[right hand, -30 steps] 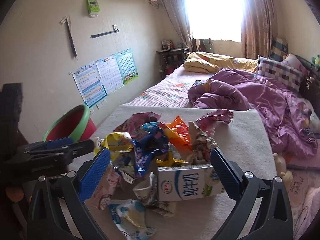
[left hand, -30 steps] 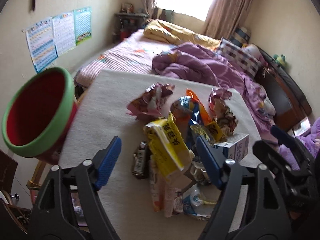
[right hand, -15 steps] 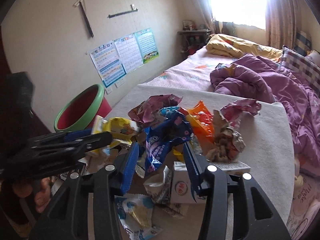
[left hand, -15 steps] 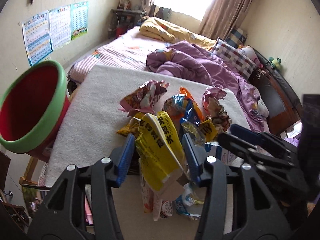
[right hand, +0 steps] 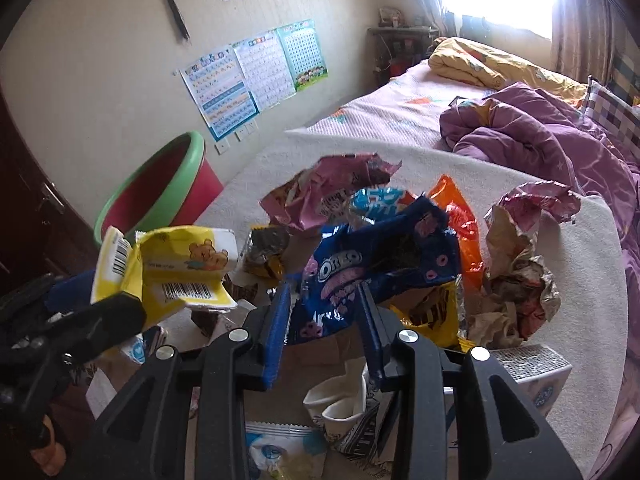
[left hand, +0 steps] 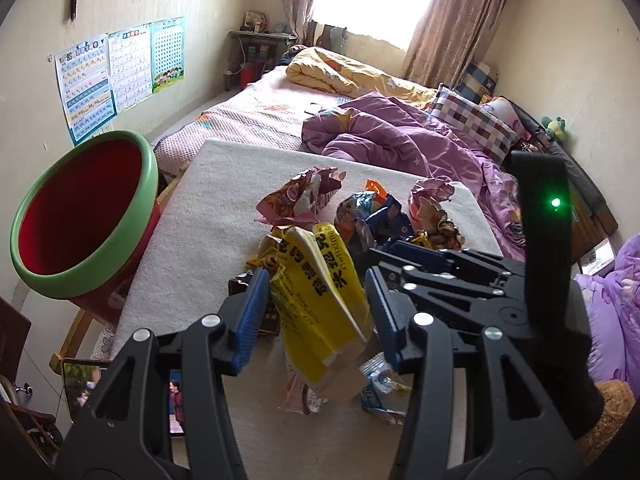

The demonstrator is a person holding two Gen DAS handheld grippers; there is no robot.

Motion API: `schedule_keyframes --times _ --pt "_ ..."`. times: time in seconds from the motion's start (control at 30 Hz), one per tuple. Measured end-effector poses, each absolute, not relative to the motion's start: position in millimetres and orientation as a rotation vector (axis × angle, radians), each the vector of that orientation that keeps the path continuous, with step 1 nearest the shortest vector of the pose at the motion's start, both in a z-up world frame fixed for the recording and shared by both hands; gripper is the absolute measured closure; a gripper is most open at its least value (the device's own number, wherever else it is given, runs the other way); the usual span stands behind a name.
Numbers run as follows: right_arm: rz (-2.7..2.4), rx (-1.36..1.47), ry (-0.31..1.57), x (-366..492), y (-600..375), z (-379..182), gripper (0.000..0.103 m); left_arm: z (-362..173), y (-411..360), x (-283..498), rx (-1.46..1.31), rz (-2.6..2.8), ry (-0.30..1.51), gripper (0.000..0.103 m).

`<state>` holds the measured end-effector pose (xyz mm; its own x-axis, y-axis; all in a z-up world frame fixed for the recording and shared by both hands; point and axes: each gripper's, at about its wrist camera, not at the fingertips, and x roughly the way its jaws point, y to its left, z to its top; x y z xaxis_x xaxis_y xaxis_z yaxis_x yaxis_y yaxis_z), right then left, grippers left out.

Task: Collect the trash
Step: 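Grasp the yellow snack bag with the left tool and lift it, then carry the yellow bag over the red bucket and open the left tool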

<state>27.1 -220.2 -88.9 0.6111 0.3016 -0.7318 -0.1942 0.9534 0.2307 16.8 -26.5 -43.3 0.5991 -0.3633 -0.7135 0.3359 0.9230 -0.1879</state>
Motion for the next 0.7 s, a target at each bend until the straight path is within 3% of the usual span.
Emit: schedule_keyframes --times 0.03,0.1,0.2,0.3,0.37,0.4,0.43,0.7 --pt "0.279 0.139 0.867 27 -221 -88 0.057 -43 -24 17 -0.037 -0.401 0.832 0.055" --pt "0.259 0.149 0.874 30 -222 -88 0.051 -44 -20 17 -0.042 -0.392 0.829 0.055" --pt "0.248 0.144 0.892 35 -217 -91 0.046 -46 -15 19 -0.051 -0.385 0.836 0.055" --pt "0.241 0.09 0.906 41 -204 -98 0.046 -47 -15 19 -0.05 -0.39 0.845 0.055" --pt "0.249 0.087 0.92 45 -201 -105 0.07 -47 -15 18 -0.045 -0.396 0.845 0.055" --pt "0.26 0.096 0.925 46 -201 -106 0.088 -47 -15 17 -0.041 -0.4 0.843 0.055" --pt "0.262 0.099 0.915 44 -202 -105 0.095 -47 -15 16 -0.037 -0.402 0.84 0.055" --pt "0.304 0.133 0.784 23 -201 -66 0.099 -51 -1 15 -0.061 -0.393 0.845 0.055"
